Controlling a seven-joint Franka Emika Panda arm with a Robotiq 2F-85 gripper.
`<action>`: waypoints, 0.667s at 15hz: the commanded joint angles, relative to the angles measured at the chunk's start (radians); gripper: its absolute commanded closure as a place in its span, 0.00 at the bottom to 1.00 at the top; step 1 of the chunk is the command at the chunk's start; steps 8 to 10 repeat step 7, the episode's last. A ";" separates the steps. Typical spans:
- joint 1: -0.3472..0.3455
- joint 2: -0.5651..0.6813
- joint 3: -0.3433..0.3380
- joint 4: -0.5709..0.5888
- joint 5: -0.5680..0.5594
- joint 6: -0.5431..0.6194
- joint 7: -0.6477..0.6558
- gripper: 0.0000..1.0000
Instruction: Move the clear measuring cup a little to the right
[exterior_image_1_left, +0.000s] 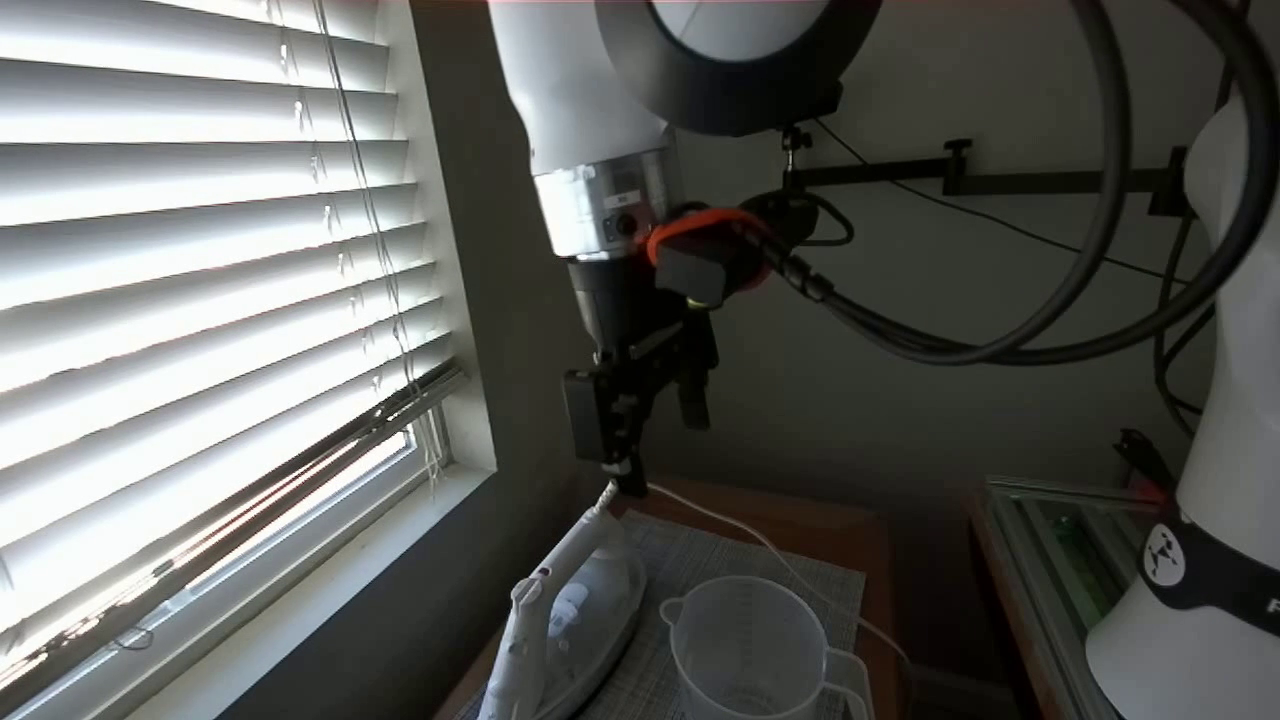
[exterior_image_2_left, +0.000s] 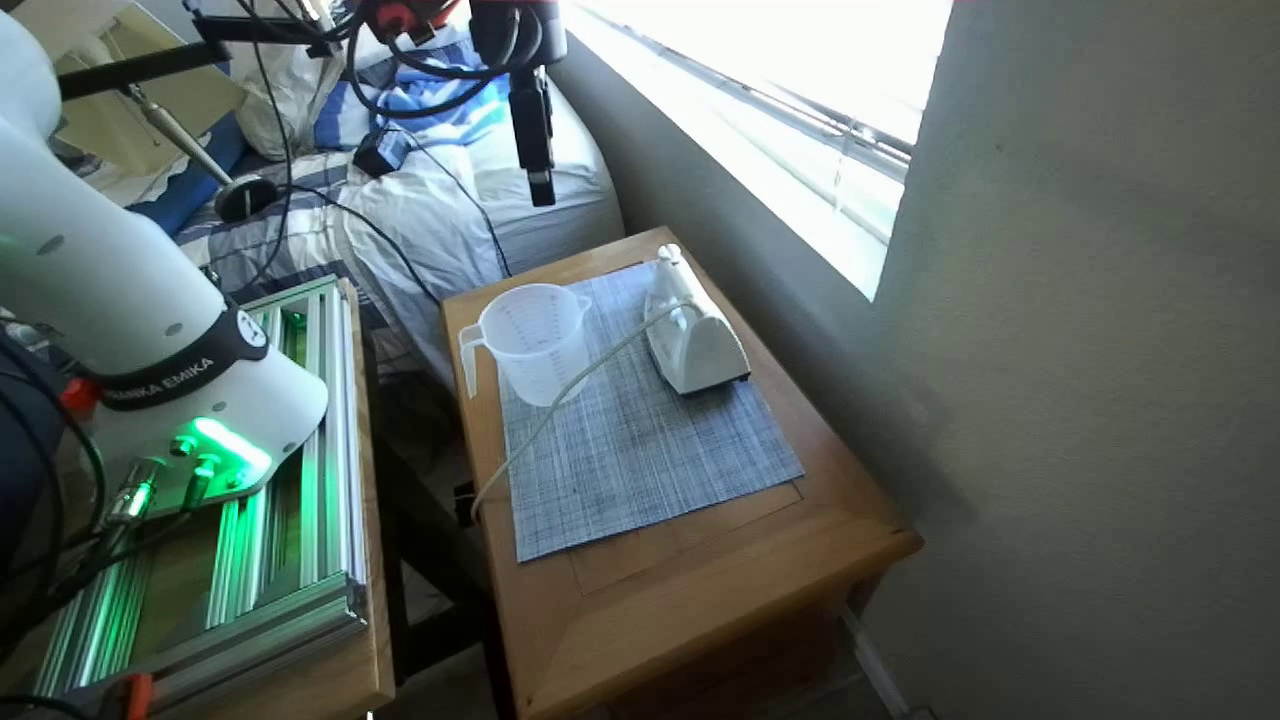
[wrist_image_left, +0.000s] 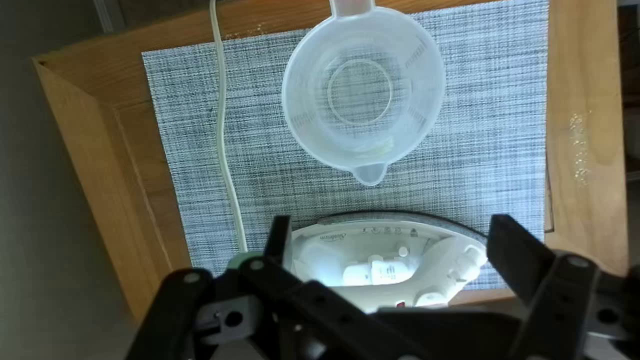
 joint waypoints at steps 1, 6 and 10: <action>-0.054 -0.033 0.048 -0.015 0.015 0.000 -0.016 0.00; -0.071 -0.111 0.061 -0.060 0.017 0.000 -0.023 0.00; -0.071 -0.111 0.062 -0.062 0.017 0.000 -0.023 0.00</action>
